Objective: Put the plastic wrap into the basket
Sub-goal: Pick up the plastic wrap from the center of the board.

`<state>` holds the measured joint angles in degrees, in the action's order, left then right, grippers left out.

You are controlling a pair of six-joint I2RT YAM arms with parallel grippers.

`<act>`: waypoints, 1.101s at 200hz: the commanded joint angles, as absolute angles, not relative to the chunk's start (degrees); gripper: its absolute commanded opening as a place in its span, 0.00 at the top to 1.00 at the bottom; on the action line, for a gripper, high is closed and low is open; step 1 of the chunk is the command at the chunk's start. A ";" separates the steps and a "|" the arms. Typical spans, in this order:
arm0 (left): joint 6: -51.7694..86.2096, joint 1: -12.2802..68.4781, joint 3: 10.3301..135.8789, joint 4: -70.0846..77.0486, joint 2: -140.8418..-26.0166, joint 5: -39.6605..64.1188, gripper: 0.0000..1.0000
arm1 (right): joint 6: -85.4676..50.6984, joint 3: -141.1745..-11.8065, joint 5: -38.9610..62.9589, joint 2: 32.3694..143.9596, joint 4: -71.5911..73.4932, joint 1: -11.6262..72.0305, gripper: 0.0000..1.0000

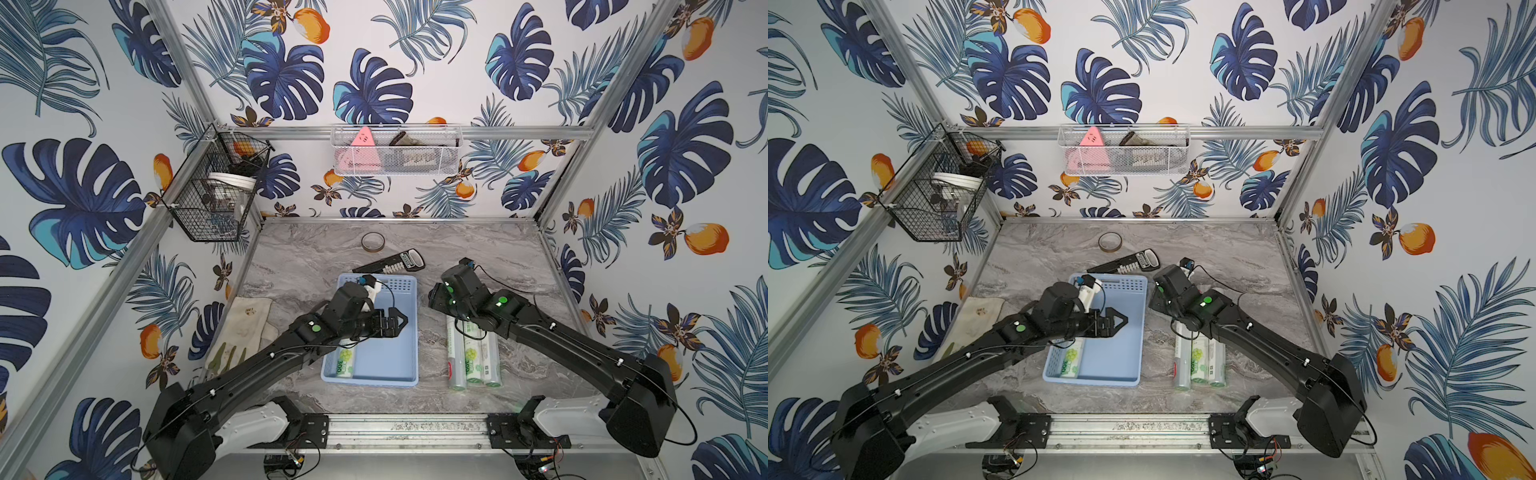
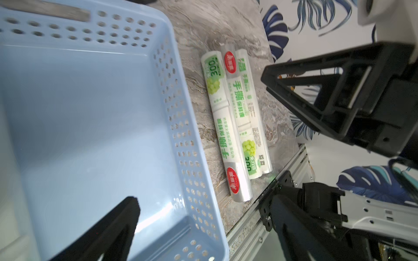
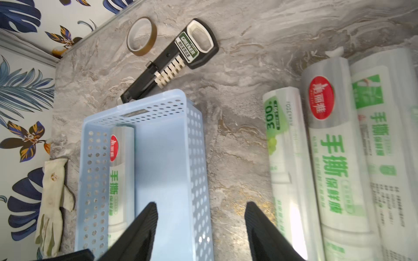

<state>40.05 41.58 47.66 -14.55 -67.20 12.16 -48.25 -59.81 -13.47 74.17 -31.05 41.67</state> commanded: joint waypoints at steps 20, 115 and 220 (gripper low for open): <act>36.99 51.85 56.29 -12.10 -78.78 1.56 0.01 | -42.57 -56.89 -8.41 70.66 -38.23 35.60 0.35; 39.92 57.26 61.06 -10.81 -88.04 -5.89 0.01 | -40.64 -52.82 -4.46 75.48 -38.61 32.52 0.36; 41.20 57.22 60.13 -10.73 -87.58 -8.55 0.01 | -38.97 -53.36 -4.87 83.16 -38.24 32.55 0.41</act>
